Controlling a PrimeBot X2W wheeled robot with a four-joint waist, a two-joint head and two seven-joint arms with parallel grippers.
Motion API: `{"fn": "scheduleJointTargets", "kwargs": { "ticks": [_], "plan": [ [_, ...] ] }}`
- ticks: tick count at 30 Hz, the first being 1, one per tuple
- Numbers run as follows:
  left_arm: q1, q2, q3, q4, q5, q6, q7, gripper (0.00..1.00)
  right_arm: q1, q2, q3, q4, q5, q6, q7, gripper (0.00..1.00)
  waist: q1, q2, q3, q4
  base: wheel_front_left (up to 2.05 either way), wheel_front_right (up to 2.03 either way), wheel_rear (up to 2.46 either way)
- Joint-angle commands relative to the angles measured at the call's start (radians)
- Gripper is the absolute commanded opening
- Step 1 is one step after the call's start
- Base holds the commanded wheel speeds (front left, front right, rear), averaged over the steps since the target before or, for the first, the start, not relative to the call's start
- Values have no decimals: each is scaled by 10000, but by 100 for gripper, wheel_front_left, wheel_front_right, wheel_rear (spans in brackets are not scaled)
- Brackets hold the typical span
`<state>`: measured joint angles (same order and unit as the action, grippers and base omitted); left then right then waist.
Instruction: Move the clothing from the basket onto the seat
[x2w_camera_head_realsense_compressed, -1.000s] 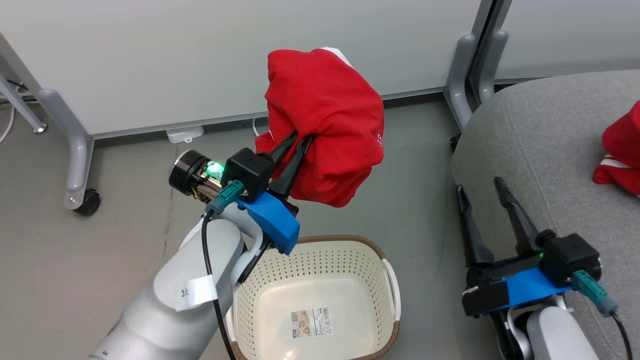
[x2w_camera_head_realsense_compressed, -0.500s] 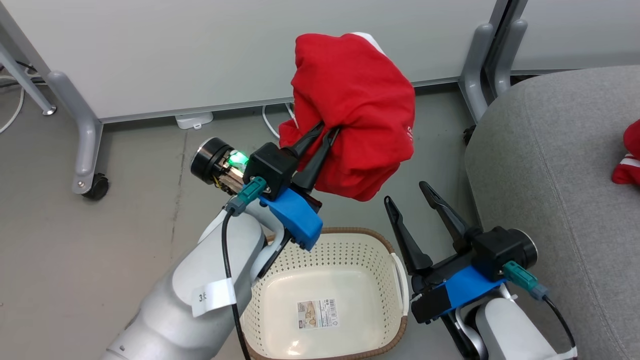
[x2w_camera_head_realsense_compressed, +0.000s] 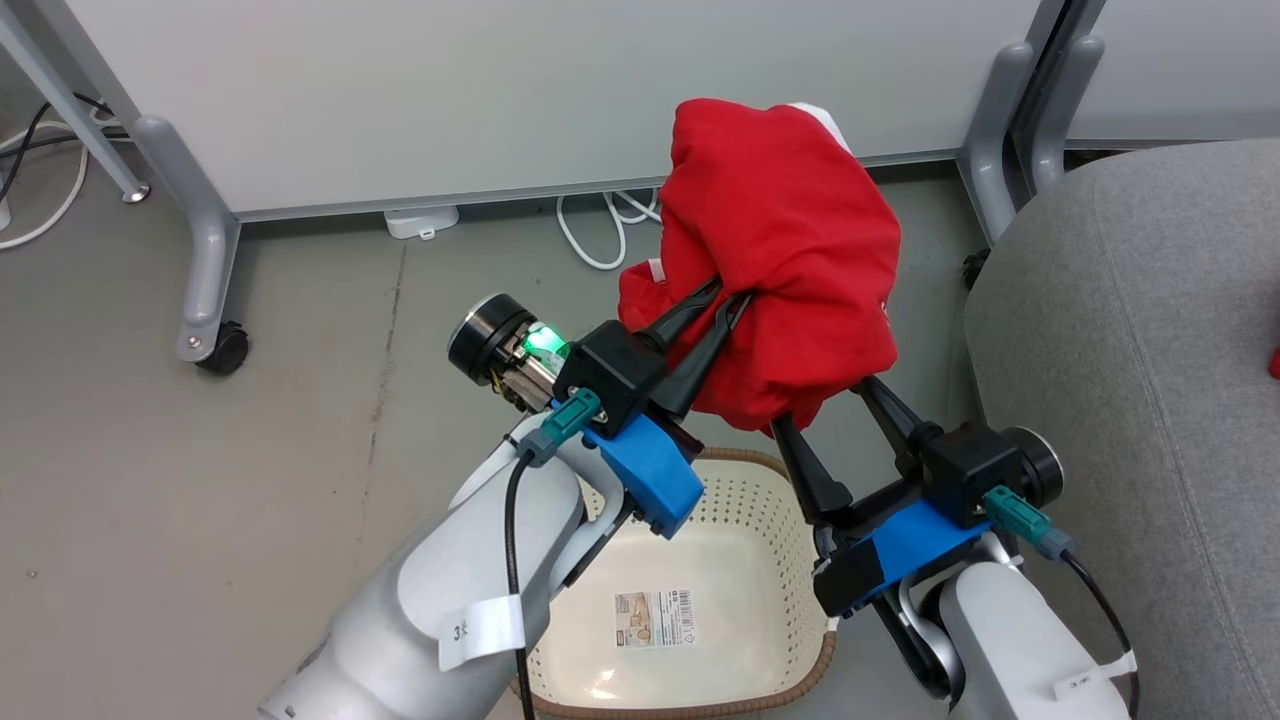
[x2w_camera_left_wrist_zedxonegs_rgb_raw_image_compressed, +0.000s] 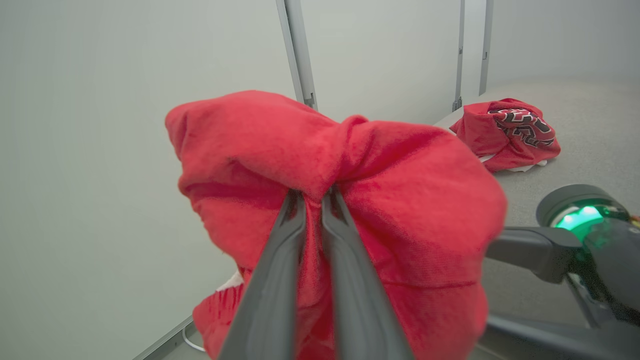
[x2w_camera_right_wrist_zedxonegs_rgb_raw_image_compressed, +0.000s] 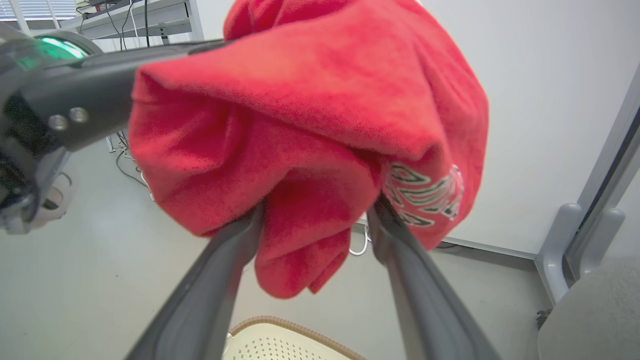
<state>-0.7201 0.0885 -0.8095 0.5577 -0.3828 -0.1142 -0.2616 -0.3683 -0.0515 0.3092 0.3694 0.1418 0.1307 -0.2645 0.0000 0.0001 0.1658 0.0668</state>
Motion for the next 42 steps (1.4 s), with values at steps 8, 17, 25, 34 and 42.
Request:
{"fn": "scheduleJointTargets", "kwargs": {
  "ticks": [8, 17, 25, 34, 42],
  "plan": [
    [-1, -118, -218, 64, 15, -78, -50, 0, -459, -11, 364, 199, 98, 1, 2, 0, 0, -1, 14, 10, 0, 0, 0],
    [-29, -128, -243, 160, 5, -114, -50, 0, -452, -29, 476, 256, 207, 1, 2, 0, 0, -1, -49, -35, 0, 0, 0],
    [17, -102, -217, 198, 22, -142, -50, 0, -332, -81, 435, 266, 204, 1, 3, 0, 0, -1, -136, -62, 0, 0, 0],
    [118, -105, -169, 266, -20, -160, -50, 100, -163, -99, 393, 297, 234, 1, 3, 0, 0, -1, -268, -70, 0, 0, 0],
    [181, -115, -64, 234, 71, -135, -50, 100, -137, -130, 348, 274, 257, 1, 3, 0, 0, -1, -323, -123, 0, 0, 0]
  ]
}}
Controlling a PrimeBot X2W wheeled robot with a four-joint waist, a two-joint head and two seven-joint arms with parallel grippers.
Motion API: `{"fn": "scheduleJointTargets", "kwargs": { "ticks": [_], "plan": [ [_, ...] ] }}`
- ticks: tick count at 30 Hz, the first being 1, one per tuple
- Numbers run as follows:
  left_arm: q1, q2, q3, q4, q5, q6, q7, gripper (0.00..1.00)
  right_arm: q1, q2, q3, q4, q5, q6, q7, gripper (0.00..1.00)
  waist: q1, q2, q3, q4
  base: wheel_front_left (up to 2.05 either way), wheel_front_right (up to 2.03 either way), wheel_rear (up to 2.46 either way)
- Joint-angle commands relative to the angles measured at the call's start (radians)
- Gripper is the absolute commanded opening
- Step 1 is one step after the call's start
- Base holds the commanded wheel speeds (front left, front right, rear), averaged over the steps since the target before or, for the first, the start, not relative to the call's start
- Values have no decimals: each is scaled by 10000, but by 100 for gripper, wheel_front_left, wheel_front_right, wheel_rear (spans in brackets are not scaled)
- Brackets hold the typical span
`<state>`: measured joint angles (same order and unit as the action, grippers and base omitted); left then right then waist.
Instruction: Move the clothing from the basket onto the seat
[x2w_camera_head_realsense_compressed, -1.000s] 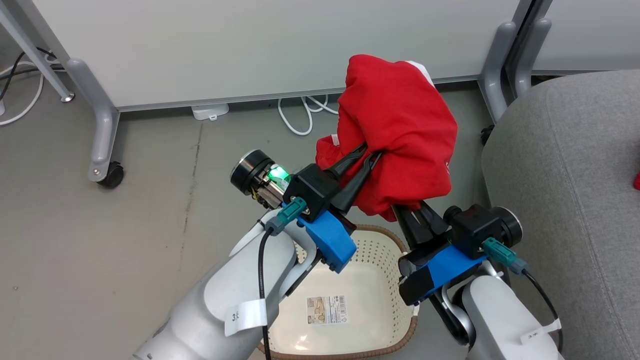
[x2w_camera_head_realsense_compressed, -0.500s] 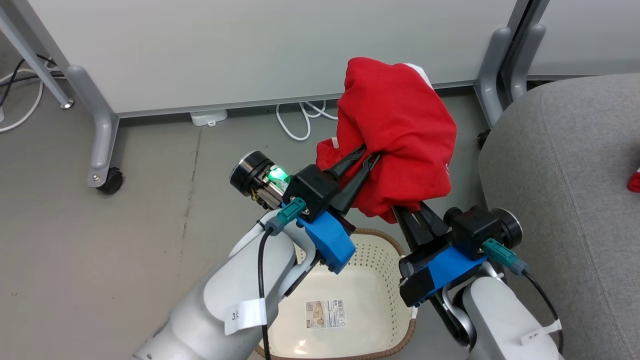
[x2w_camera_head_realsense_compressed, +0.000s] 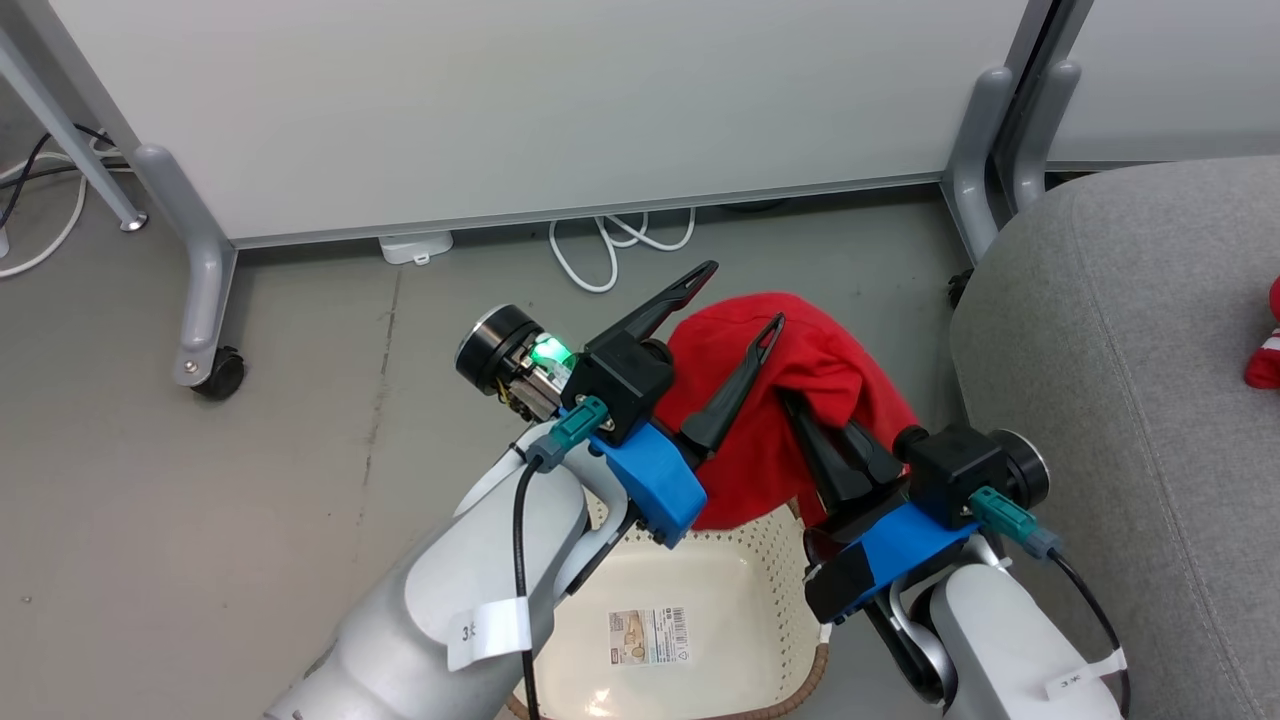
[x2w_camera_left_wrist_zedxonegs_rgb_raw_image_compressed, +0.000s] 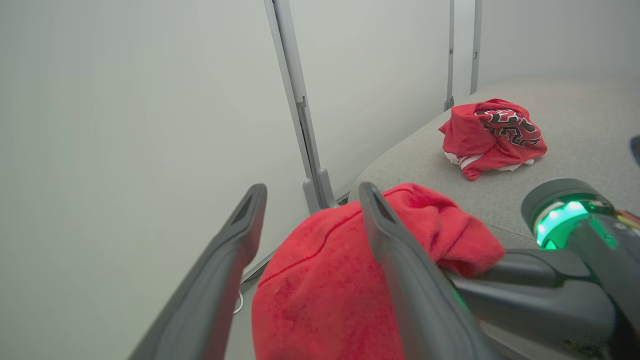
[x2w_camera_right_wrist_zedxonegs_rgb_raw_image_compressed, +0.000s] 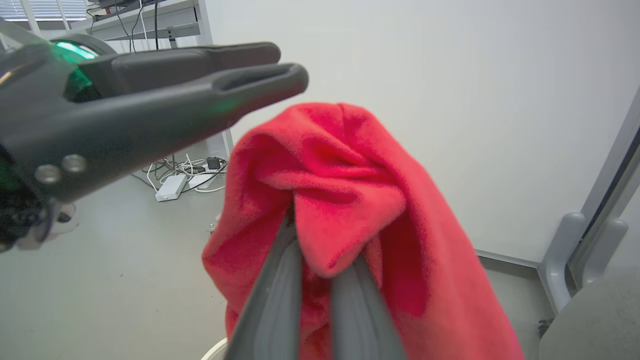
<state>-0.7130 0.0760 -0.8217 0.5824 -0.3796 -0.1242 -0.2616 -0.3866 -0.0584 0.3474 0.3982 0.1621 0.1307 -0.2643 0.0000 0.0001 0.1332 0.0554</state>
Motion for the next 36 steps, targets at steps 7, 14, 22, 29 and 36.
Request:
{"fn": "scheduleJointTargets", "kwargs": {
  "ticks": [7, 14, 22, 29, 36],
  "plan": [
    [72, 32, 179, -78, 132, -35, -50, 100, 75, -95, -137, -31, 53, 1, 1, 0, 0, -1, 72, -71, 0, 0, 0],
    [60, 55, 236, -85, 192, -33, -50, 100, 57, -79, -384, -96, 40, 1, 1, 0, 0, -1, 182, -148, 0, 0, 0],
    [-26, 111, 209, -68, 265, -30, -49, 100, -120, -37, -1154, -293, -34, 1, 1, 0, 0, -1, 505, -471, 0, 0, 0],
    [-194, 171, 120, -82, 331, -44, -49, 100, -189, -1, -1953, -537, -126, 1, -1, 0, 0, -1, 941, -1054, 0, 0, 0],
    [-372, 222, -20, -40, 366, -57, -49, 100, -263, 25, -2578, -806, -194, 1, -1, 0, 0, -1, 1393, -1816, 0, 0, 0]
  ]
}}
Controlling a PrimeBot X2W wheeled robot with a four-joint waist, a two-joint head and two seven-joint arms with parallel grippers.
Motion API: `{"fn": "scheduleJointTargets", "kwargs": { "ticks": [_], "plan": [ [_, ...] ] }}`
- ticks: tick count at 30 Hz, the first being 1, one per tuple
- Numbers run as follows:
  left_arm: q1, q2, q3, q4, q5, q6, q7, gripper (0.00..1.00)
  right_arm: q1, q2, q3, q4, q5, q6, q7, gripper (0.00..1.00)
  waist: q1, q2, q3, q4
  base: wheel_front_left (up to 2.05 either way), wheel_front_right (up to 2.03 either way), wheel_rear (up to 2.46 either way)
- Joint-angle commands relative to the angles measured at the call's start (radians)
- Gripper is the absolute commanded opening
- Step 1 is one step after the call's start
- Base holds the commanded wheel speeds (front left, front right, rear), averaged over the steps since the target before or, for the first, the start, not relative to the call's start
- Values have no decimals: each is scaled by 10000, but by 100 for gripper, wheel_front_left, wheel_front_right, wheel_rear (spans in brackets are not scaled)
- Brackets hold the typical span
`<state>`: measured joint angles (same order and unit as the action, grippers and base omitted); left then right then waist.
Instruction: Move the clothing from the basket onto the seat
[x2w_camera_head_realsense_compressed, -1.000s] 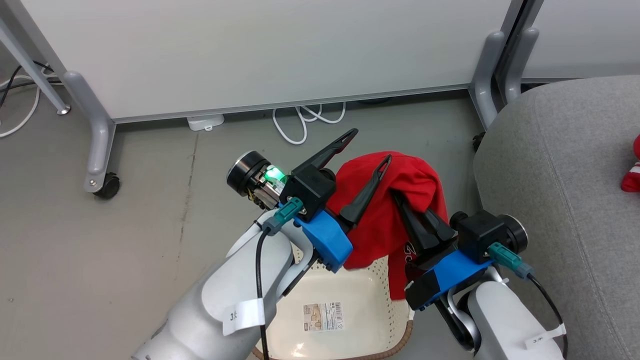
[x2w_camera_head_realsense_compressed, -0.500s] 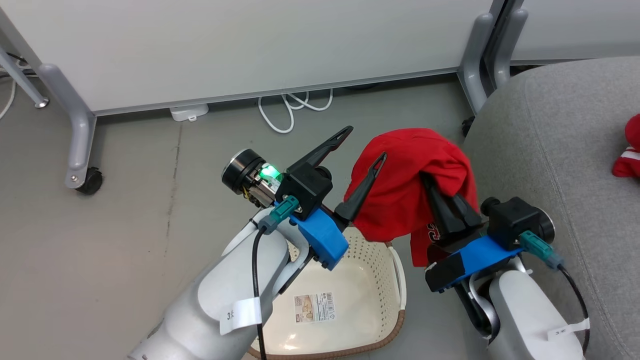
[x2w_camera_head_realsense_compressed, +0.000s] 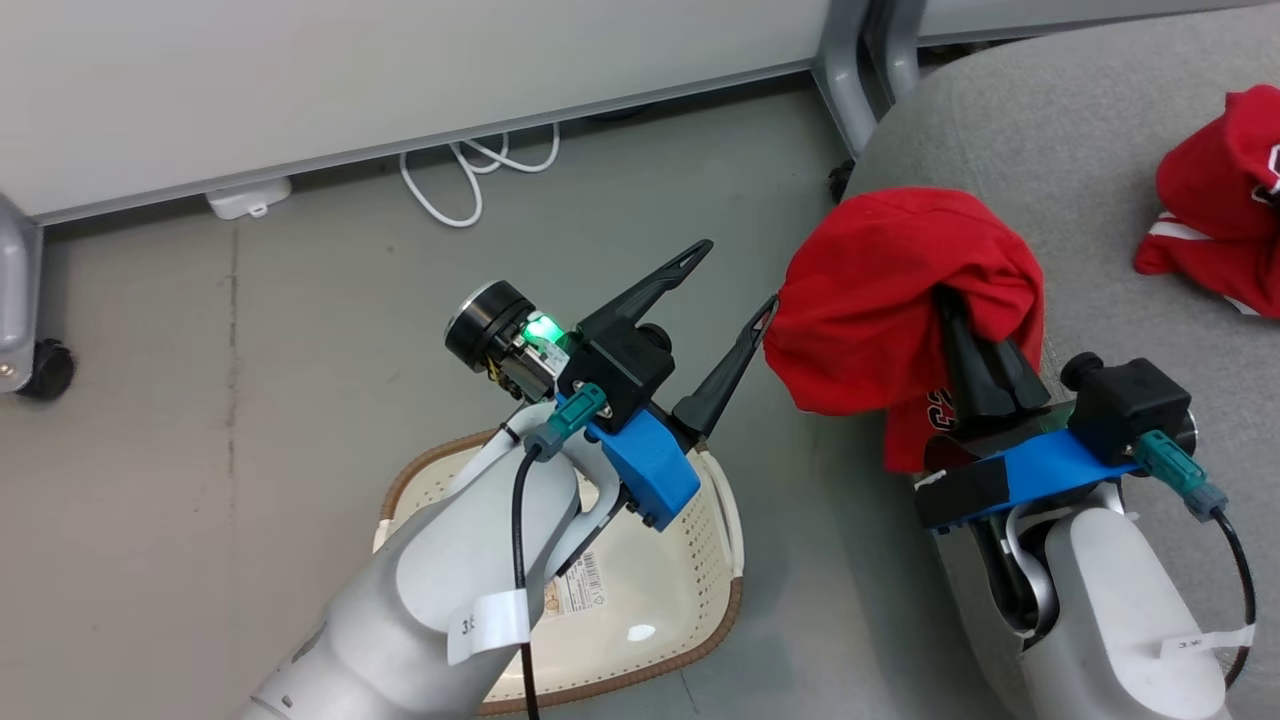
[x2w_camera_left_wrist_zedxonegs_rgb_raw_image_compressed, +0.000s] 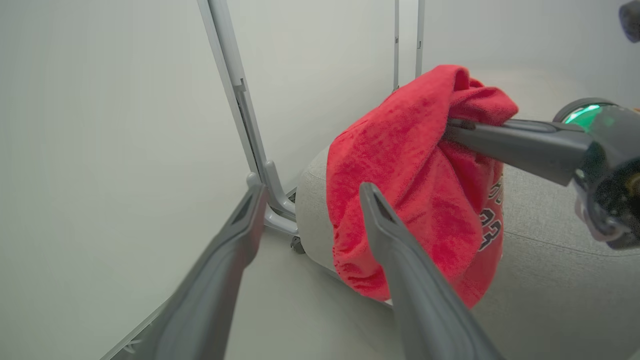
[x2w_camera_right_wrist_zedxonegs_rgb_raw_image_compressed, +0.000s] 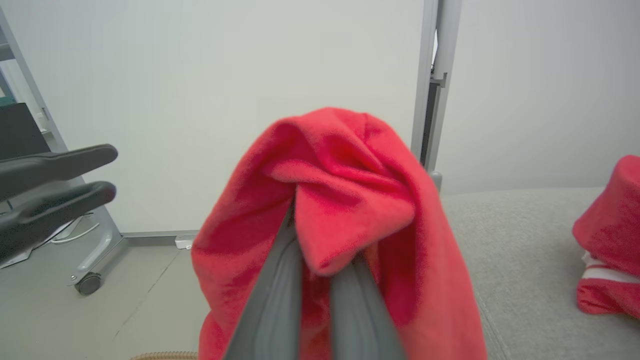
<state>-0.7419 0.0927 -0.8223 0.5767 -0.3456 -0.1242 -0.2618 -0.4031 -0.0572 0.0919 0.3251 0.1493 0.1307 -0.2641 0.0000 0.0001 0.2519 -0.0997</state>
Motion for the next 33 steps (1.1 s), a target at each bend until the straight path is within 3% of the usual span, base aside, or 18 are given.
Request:
{"fn": "scheduleJointTargets", "kwargs": {
  "ticks": [1, 20, 33],
  "plan": [
    [-108, 51, -58, 33, 29, -59, -47, 100, -93, 18, -114, -104, -73, 1, -3, 0, 0, -1, 260, -364, 0, 0, 0],
    [-445, 330, -917, 226, -75, -87, 201, 100, 252, 72, -1297, -649, 251, 1, -2, 0, 0, -1, 1219, -2288, 0, 0, 0],
    [-538, 476, -1279, 166, -219, -89, 264, 100, 547, 75, -1522, -779, 529, 1, -2, 0, 0, -1, 1471, -2630, 0, 0, 0]
  ]
}}
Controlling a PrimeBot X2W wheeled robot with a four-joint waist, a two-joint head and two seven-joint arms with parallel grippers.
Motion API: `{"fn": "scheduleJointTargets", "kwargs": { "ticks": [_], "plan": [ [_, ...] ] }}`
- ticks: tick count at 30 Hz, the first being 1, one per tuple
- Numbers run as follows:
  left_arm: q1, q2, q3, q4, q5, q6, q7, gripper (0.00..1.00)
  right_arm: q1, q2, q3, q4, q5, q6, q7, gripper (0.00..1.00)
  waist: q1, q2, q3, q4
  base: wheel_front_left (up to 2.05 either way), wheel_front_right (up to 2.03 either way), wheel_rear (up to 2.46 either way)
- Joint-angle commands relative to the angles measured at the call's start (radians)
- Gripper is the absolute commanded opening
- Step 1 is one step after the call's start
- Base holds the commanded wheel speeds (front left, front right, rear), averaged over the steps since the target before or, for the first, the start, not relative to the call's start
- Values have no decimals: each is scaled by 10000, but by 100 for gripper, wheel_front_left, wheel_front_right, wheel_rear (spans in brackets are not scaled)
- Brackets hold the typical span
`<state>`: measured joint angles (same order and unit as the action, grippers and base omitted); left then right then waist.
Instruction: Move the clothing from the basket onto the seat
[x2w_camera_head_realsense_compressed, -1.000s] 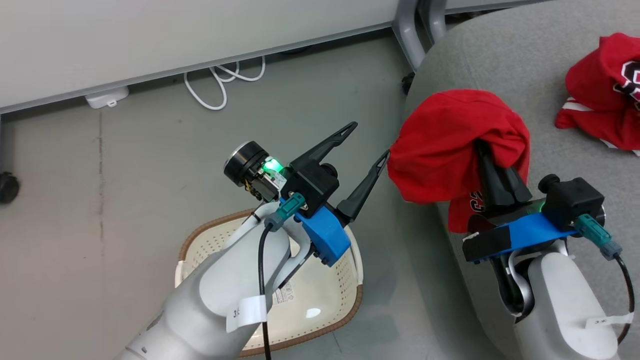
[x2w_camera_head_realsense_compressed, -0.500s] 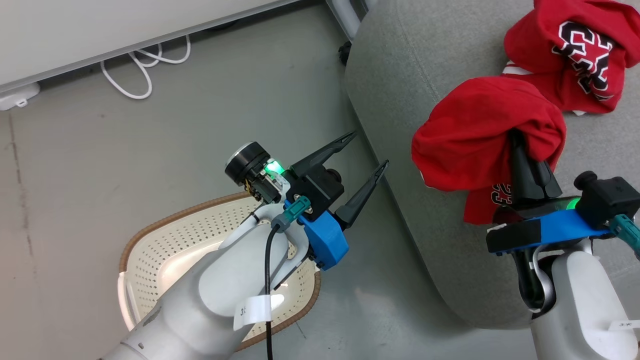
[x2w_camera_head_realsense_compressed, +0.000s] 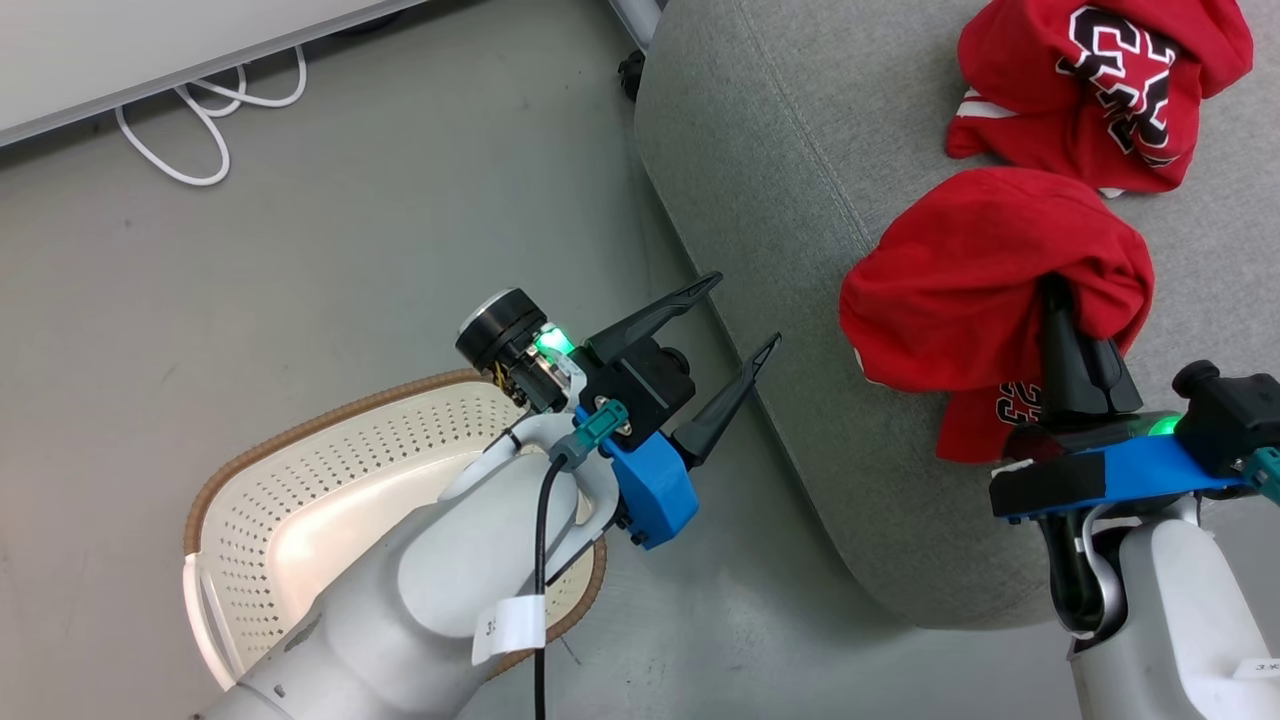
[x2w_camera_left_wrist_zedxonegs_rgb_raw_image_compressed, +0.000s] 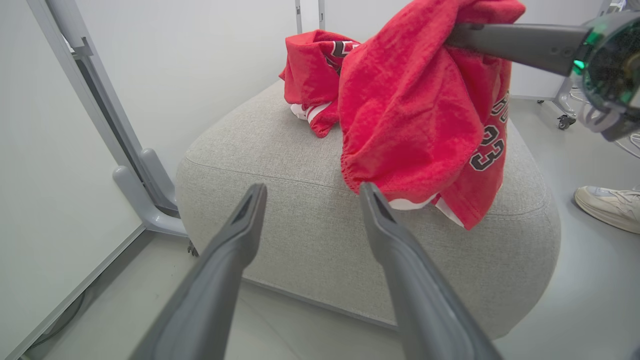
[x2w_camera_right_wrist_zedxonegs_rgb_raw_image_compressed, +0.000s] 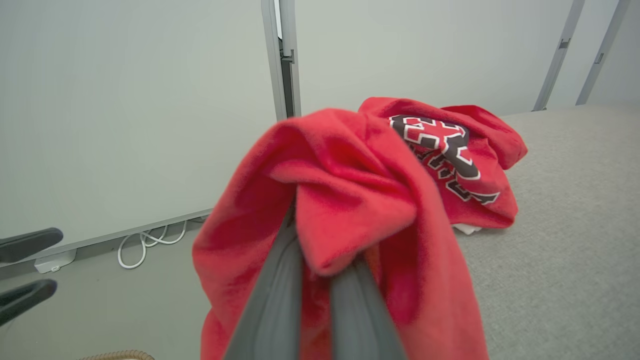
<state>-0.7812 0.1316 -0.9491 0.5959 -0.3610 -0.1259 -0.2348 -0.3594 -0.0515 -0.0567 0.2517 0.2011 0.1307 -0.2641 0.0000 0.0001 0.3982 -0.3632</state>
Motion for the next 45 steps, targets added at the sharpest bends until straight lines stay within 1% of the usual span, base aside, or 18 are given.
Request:
{"fn": "scheduleJointTargets", "kwargs": {
  "ticks": [1, 6, 10, 14, 17, 18, 21, 25, 28, 31, 35, 38, 42, 45],
  "plan": [
    [-164, 86, -23, -23, -77, -72, -10, 100, 96, 18, -49, -56, 8, 1, -2, 0, 0, -1, 14, 12, 0, 0, 0],
    [-294, 146, -26, -88, -59, 8, -22, 100, -209, 17, -112, -252, -32, 1, -2, 0, 0, -1, 129, 71, 0, 0, 0],
    [-496, 198, 8, -222, 2, 106, -9, 100, -624, 17, -91, -501, -145, 1, -2, 0, 0, -1, 431, 108, 0, 0, 0],
    [-776, 408, 125, -392, 45, 185, 32, 100, -1595, 16, -191, -826, -242, 1, -2, 0, 0, -1, 962, 97, 0, 0, 0],
    [-1039, 555, 178, -551, 109, 239, 110, 100, -2521, 13, -452, -1144, -280, 1, -2, 0, 0, -1, 1440, 116, 0, 0, 0],
    [-1039, 555, 178, -551, 109, 239, 110, 100, -2521, 13, -452, -1144, -280, 1, -2, 0, 0, -1, 1440, 116, 0, 0, 0],
    [-1369, 711, 207, -765, 212, 287, 220, 100, -3606, -126, -922, -1556, -409, 1, -2, 0, 0, -1, 2057, 202, 0, 0, 0],
    [-1942, 875, 222, -1177, 416, 345, 475, 100, -5131, -567, -2010, -2125, -346, 1, -1, 0, 0, -1, 3103, 380, 0, 0, 0],
    [-2385, 1031, 216, -1472, 593, 350, 637, 100, -6157, -1045, -2974, -2468, -300, 1, 1, 0, 0, -1, 3803, 498, 0, 0, 0],
    [-2713, 1145, 201, -1729, 737, 369, 762, 100, -6808, -1595, -3781, -2627, -342, 1, 1, 0, 0, -1, 4352, 573, 0, 0, 0],
    [-2991, 1305, 201, -2013, 854, 424, 892, 100, -7142, -2343, -4626, -2462, -309, 1, -1, 0, 0, -1, 4902, 572, 0, 0, 0],
    [-3067, 1368, 122, -2159, 928, 438, 973, 100, -7009, -2661, -5180, -2113, -393, 1, 1, 0, 0, -1, 5184, 583, 0, 0, 0],
    [-3172, 1354, 23, -2302, 995, 421, 1022, 100, -6595, -2751, -5750, -1421, -435, 1, 1, 0, 0, -1, 5378, 661, 0, 0, 0],
    [-3178, 1324, -61, -2339, 978, 404, 1013, 100, -6256, -2749, -5753, -843, -600, 1, -1, 0, 0, -1, 5429, 704, 0, 0, 0]
  ]
}}
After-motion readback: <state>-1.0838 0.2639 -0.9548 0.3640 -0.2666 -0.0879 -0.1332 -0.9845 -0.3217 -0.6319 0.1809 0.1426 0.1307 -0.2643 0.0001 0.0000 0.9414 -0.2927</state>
